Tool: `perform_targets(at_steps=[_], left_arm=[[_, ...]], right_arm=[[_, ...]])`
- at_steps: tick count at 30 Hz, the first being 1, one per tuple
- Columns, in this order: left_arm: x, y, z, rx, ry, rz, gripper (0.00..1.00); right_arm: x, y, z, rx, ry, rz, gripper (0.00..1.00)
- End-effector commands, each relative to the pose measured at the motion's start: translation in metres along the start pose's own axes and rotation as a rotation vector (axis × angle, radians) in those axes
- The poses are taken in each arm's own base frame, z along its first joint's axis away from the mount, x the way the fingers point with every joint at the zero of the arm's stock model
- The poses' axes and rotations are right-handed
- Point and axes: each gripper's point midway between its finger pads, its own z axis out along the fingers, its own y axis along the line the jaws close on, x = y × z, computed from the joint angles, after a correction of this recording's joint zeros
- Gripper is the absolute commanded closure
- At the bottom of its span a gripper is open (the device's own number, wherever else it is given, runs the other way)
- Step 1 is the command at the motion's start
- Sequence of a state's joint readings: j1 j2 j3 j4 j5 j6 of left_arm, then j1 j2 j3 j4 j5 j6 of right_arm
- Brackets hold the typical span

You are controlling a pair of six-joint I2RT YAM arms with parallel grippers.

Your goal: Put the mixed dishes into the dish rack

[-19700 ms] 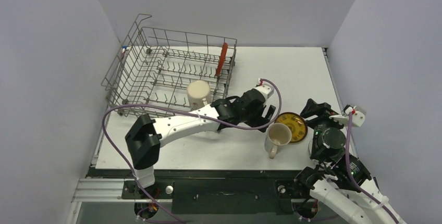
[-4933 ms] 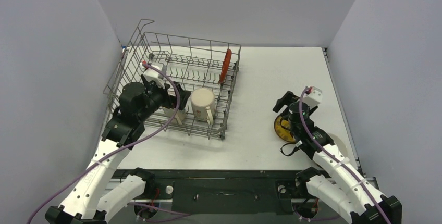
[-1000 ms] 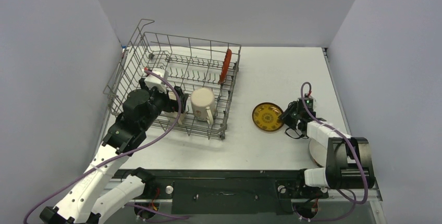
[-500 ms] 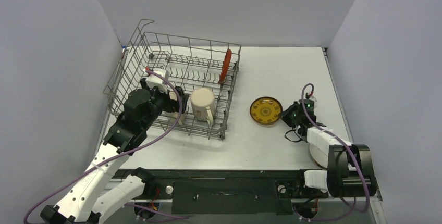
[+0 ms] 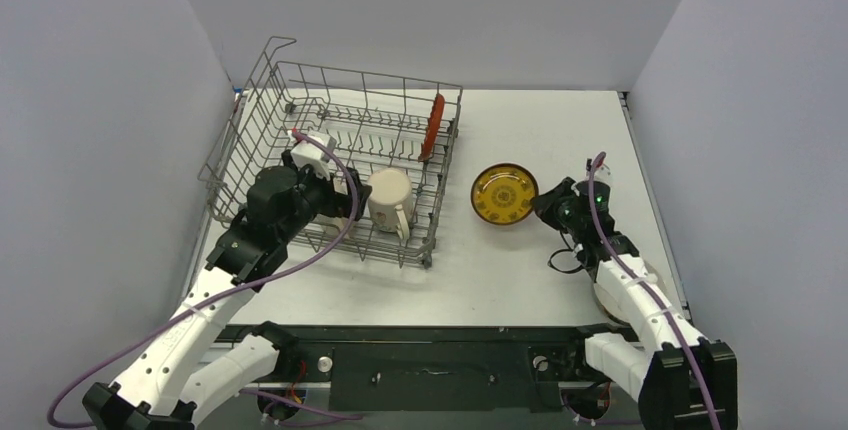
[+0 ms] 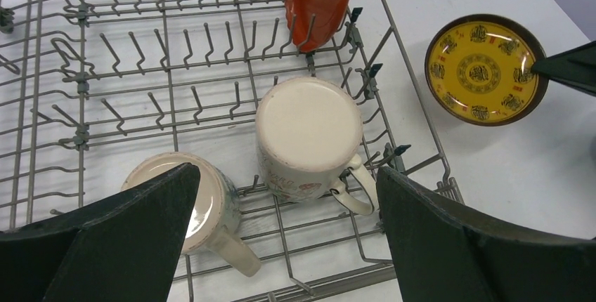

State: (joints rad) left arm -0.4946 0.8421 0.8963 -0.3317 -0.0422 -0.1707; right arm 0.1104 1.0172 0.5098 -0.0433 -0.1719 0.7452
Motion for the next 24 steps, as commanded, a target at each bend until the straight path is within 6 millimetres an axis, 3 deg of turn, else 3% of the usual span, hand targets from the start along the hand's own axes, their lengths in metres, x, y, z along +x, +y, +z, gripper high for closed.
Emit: perform_targets(at_steps=[1, 9, 16, 19, 24], left_arm=[[-0.011, -0.013, 0.005, 0.070, -0.032, -0.007, 0.04], [-0.008, -0.022, 0.008, 0.122, -0.008, -0.025, 0.04], [-0.012, -0.040, 0.006, 0.233, -0.019, -0.075, 0.04], [-0.013, -0.047, 0.005, 0.280, -0.018, -0.089, 0.04], [-0.009, -0.042, 0.010, 0.254, -0.004, -0.100, 0.04]], right_arm=[[-0.040, 0.055, -0.027, -0.129, -0.100, -0.011, 1.00], [-0.062, 0.123, -0.073, -0.304, -0.150, -0.051, 1.00], [-0.034, 0.193, -0.087, -0.498, -0.087, -0.113, 1.00], [-0.023, 0.213, -0.086, -0.550, -0.064, -0.125, 1.00], [-0.013, 0.238, -0.092, -0.639, -0.036, -0.132, 1.00]])
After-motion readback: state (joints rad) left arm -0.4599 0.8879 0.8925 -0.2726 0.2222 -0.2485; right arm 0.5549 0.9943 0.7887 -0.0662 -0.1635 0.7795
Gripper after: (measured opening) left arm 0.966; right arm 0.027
